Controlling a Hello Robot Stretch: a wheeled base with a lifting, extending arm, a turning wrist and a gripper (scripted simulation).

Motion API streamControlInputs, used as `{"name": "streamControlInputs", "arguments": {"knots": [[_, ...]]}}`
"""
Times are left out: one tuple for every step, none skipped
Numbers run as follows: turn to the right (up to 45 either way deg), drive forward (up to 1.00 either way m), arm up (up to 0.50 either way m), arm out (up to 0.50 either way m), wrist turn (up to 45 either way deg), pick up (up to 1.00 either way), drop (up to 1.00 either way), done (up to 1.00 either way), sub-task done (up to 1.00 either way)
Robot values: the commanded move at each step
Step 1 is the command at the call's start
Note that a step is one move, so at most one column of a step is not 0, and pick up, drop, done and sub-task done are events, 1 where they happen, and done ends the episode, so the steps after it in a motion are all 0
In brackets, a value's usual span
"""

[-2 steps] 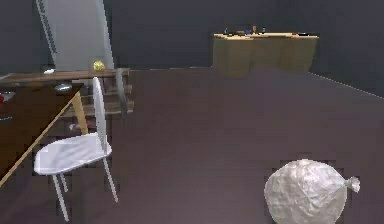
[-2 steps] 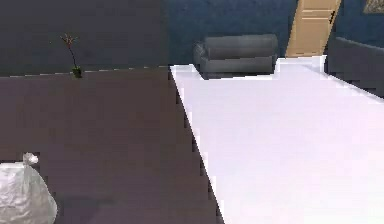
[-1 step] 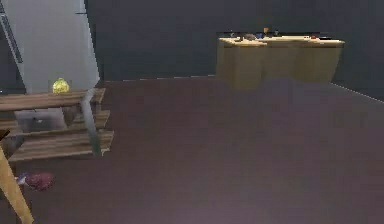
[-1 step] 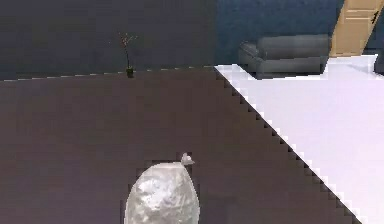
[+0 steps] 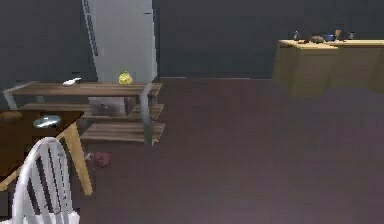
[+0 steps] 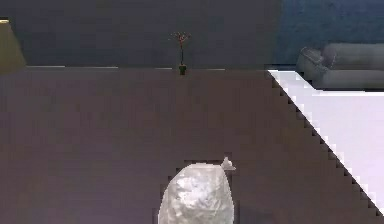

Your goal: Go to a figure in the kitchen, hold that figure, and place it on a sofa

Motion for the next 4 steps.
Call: {"name": "streamControlInputs", "arguments": {"knots": [[0.0,0.1,0.0,0.0,0.0,0.0,0.0,0.0,0.0],[0.0,0.45,0.0,0.0,0.0,0.0,0.0,0.0,0.0],[-21.0,0.0,0.0,0.0,0.0,0.0,0.0,0.0,0.0],[0.0,1.0,0.0,0.0,0.0,0.0,0.0,0.0,0.0]]}}
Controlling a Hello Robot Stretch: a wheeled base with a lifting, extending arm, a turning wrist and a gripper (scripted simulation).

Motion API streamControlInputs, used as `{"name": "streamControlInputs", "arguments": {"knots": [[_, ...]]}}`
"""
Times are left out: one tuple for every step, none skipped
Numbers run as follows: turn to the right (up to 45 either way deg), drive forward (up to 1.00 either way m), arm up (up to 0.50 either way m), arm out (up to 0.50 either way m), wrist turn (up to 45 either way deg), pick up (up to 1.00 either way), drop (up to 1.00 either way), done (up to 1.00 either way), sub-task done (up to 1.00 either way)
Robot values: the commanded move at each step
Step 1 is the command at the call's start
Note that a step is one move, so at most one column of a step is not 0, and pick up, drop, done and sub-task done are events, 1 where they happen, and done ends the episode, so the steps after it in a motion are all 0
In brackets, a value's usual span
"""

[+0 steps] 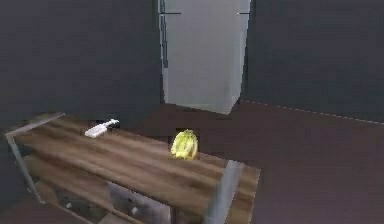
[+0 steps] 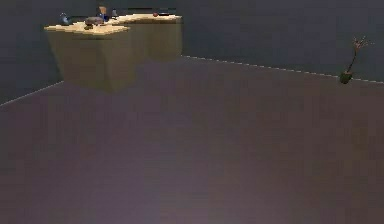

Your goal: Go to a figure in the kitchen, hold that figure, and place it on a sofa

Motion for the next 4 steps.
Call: {"name": "streamControlInputs", "arguments": {"knots": [[-45.0,0.0,0.0,0.0,0.0,0.0,0.0,0.0,0.0],[-45.0,0.0,0.0,0.0,0.0,0.0,0.0,0.0,0.0],[-39.0,0.0,0.0,0.0,0.0,0.0,0.0,0.0,0.0],[0.0,0.0,0.12,0.0,0.0,0.0,0.0,0.0,0.0]]}}
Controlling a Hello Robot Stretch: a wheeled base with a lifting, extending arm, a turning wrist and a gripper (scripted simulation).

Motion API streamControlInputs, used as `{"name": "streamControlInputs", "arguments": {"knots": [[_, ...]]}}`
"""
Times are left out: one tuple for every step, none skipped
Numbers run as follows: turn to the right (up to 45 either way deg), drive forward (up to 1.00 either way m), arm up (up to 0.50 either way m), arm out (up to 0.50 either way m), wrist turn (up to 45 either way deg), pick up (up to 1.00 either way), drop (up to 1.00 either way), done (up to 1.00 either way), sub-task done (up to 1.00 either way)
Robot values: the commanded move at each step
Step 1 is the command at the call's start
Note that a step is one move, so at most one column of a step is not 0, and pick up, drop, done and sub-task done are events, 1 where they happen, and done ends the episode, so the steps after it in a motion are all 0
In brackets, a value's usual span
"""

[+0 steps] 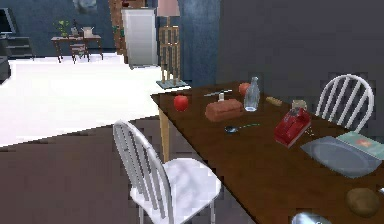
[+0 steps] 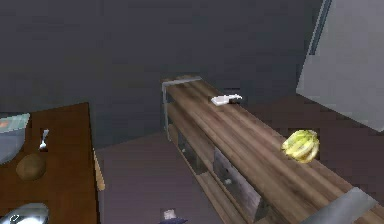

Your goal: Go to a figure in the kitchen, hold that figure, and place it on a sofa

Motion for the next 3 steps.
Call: {"name": "streamControlInputs", "arguments": {"knots": [[0.0,0.0,0.0,0.22,0.0,0.0,0.0,0.0,0.0],[0.0,0.0,0.0,0.0,45.0,0.0,0.0,0.0,0.0],[0.0,0.0,0.0,0.0,45.0,0.0,0.0,0.0,0.0]]}}
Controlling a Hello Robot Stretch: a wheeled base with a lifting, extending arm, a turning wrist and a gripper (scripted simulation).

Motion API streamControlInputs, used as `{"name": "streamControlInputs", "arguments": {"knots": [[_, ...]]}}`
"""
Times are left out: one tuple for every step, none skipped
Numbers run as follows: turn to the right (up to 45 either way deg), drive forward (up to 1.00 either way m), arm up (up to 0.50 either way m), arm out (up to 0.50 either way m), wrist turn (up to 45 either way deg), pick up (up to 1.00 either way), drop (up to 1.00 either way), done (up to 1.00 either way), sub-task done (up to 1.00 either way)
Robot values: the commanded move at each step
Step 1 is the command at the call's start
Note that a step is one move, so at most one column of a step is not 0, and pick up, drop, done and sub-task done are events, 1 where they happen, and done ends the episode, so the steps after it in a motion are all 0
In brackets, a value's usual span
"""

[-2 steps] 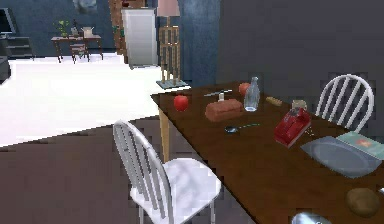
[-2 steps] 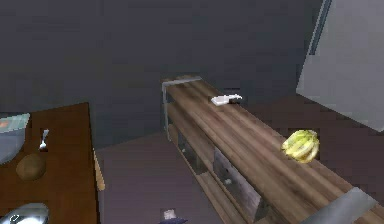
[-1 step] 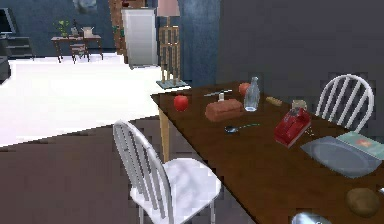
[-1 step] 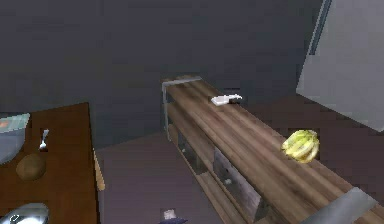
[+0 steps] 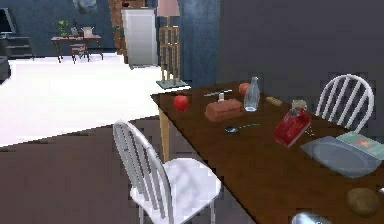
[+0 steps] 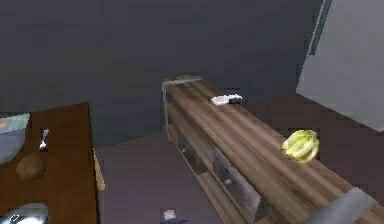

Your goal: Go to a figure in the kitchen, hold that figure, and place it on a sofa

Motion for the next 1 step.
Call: {"name": "streamControlInputs", "arguments": {"knots": [[0.0,0.0,0.0,0.0,45.0,0.0,0.0,0.0,0.0]]}}
